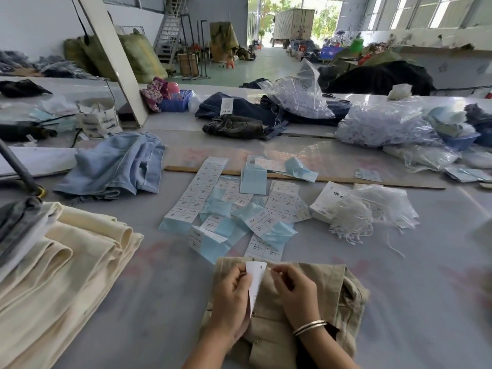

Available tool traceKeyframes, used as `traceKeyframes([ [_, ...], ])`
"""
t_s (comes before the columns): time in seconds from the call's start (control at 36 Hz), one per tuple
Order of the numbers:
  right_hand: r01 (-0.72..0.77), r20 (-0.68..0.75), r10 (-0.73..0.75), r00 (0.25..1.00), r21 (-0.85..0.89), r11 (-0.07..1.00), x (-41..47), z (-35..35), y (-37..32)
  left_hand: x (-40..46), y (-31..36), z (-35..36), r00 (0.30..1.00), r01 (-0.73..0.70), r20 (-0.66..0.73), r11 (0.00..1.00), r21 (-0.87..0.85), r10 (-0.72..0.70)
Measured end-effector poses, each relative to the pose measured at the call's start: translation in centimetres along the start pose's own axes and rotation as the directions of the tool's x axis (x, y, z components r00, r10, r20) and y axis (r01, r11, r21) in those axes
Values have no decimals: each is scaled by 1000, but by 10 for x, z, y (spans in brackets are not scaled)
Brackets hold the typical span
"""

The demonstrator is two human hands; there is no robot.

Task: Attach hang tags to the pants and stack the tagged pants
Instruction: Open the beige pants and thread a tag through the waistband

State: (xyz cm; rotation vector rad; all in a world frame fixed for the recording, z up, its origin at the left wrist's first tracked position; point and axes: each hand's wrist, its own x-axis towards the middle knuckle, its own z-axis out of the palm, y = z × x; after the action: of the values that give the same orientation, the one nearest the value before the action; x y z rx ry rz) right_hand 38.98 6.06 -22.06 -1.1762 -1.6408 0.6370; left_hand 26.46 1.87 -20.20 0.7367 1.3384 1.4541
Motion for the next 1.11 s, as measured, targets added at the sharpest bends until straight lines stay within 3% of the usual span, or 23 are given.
traceKeyframes([
  [0.22, 81, -3, -81, 997, -59, 995, -1, -1, 2, 3, -13, -7, 964, -267, 105, 872, 410, 245],
  [0.44, 113, 5, -113, 994, -123, 986, -2, 0, 1, 7, -18, -10, 981, -195, 65, 943, 270, 184],
  [0.67, 89, -6, -91, 996, -135, 987, -3, -1, -1, 5, -16, -11, 970, -223, 175, 905, 362, 169],
  [0.83, 113, 14, -112, 994, -170, 979, -2, 0, -2, 21, -11, -14, 992, -19, 125, 934, 358, -28],
  [1.0, 129, -18, -134, 991, -184, 974, -4, 0, -2, 24, -2, -7, 991, -26, 125, 867, 497, -42],
  [1.11, 180, -23, -190, 982, -225, 958, -5, 1, -4, 21, -5, -5, 994, 36, 86, 932, 360, -72],
])
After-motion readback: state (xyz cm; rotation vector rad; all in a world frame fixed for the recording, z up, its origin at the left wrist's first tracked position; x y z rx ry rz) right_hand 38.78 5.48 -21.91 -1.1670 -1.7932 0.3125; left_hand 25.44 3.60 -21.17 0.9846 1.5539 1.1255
